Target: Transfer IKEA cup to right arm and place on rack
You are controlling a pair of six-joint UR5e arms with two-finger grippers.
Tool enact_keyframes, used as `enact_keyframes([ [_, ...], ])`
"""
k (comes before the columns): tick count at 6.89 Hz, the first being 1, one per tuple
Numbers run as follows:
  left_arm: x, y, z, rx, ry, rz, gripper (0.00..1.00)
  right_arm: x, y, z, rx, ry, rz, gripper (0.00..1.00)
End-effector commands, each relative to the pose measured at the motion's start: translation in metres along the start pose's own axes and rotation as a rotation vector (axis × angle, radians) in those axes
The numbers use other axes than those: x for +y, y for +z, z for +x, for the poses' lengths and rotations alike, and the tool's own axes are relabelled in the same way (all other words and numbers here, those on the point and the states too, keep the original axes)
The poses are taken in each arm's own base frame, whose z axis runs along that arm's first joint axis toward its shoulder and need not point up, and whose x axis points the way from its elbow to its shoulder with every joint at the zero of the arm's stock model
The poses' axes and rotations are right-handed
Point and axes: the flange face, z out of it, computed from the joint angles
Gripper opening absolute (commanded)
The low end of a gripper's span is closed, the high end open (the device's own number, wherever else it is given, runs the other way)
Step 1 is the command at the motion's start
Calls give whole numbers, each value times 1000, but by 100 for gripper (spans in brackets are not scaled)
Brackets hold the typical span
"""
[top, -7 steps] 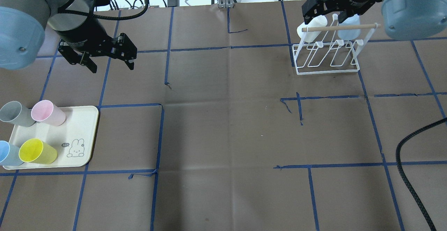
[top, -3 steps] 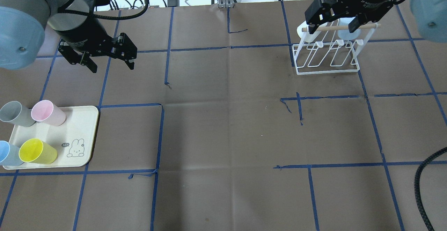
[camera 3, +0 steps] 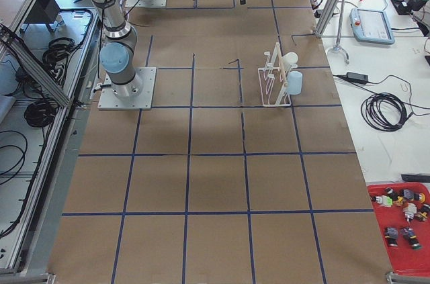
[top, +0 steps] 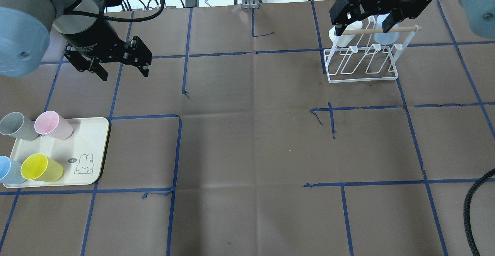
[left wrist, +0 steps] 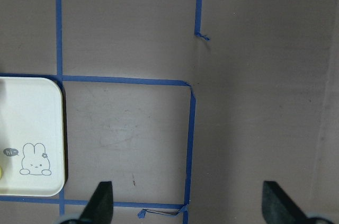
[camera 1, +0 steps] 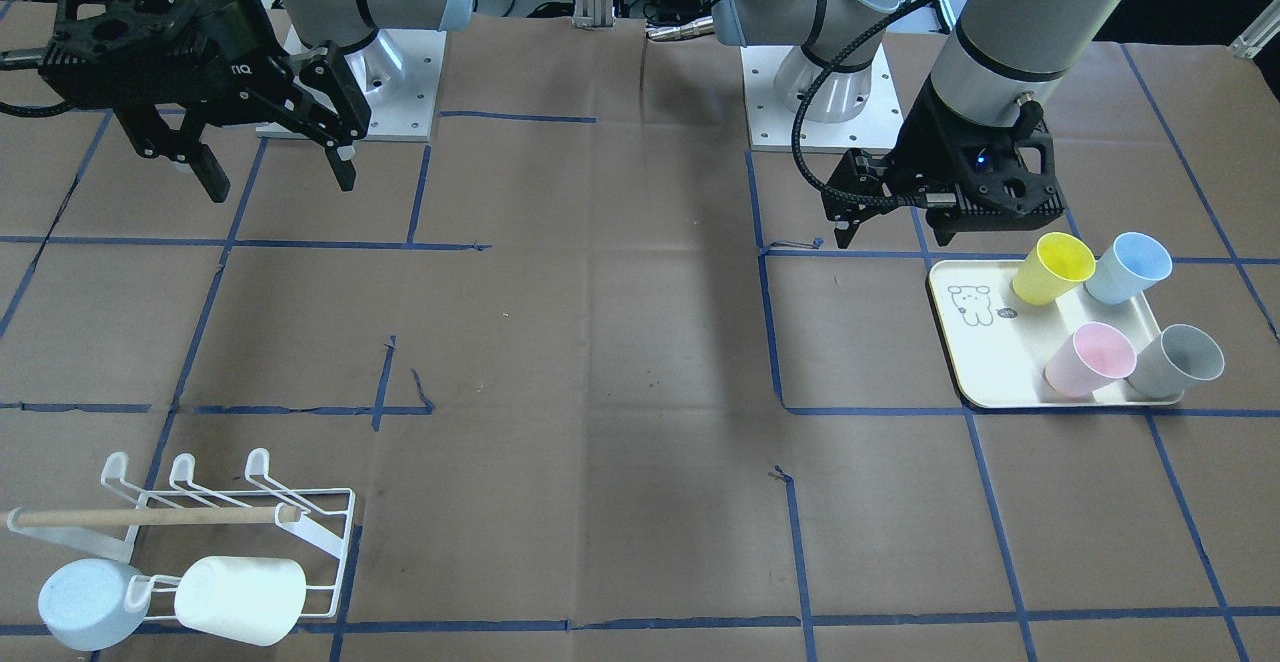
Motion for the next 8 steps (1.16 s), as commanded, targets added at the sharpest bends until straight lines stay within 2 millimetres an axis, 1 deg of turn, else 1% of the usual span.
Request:
enact_keyframes([
  [1, 0, -1, 0, -1, 1, 2, 99, 20, 13, 1, 25, -1, -39, 100],
  [2, 0, 0, 0, 0, 0, 0, 99, 38, 13, 0, 28, 7, -41, 100],
  [3, 0, 0, 0, -1, 1, 0, 99, 50, 11, -1, 27, 15, -30, 100],
  [4, 0, 0, 0, -1, 1, 0, 99, 52, 14, -1, 27, 16, -37, 100],
  [6, 0, -1, 0, 0, 0, 2, 99, 51, 16, -2, 23, 12, -49, 100],
  [8, 0, 0, 0, 0, 1, 0, 99, 56, 22, -2, 16, 16, -107, 100],
])
